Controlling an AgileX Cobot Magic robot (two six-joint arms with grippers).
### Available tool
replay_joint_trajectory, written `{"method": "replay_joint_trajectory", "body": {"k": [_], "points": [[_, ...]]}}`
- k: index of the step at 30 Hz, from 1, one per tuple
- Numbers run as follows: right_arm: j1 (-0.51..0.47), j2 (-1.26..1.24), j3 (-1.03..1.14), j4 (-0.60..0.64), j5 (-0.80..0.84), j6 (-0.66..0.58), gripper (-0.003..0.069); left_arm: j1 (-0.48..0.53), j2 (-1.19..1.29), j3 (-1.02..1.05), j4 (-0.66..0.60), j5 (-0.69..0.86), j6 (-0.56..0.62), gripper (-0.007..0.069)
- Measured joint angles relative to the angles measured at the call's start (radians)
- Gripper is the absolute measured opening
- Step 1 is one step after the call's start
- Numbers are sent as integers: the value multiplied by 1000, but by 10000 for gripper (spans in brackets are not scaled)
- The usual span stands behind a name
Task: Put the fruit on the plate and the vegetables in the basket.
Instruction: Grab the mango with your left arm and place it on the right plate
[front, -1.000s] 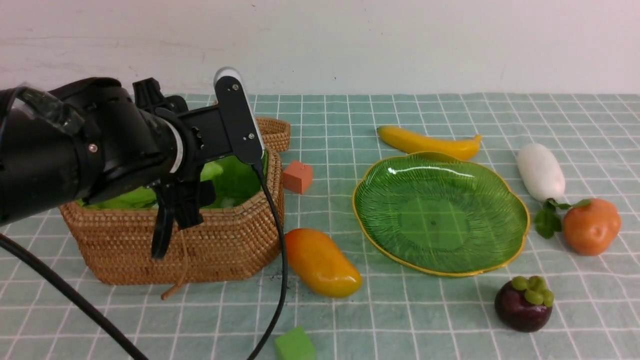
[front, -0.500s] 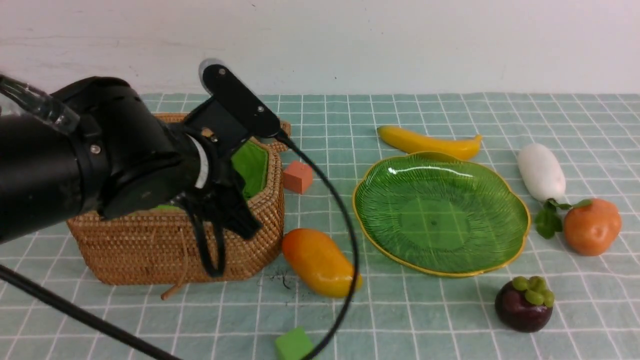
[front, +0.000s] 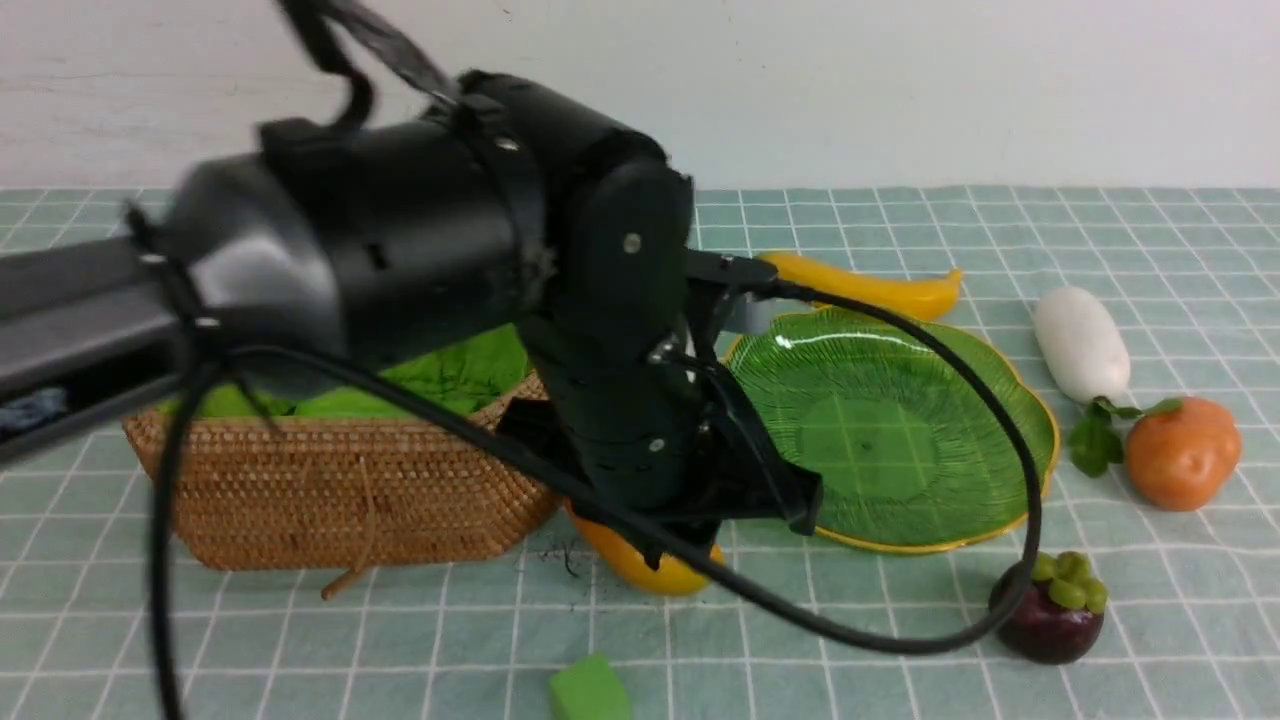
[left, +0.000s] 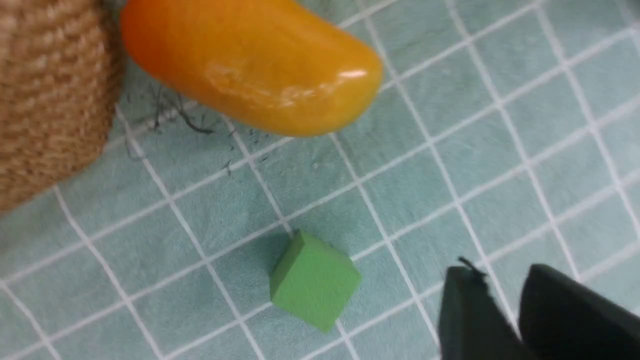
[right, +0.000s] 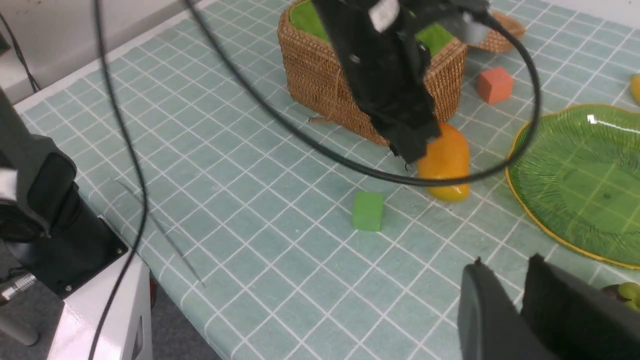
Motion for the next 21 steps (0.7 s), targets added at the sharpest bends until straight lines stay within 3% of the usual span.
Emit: {"method": "replay_joint_trajectory", "body": {"k": [1,4,9,15,21], "points": [[0,-1,0,0,6,0,132,0,56,-31,26,11,-68,320],[0,-1,0,-3,8,0,134,0,131,-79,85,16,-208,456],[0,-1,0,-7,11,-18,136,0,205,-117,194,-14,-399,603],[0,-1,0,-7,11,-22,138,1,242,-118,290,-97,-590,627],[0,-2,0,-6,11,-23,139,1,278,-124,333,-95,-675,621]]}}
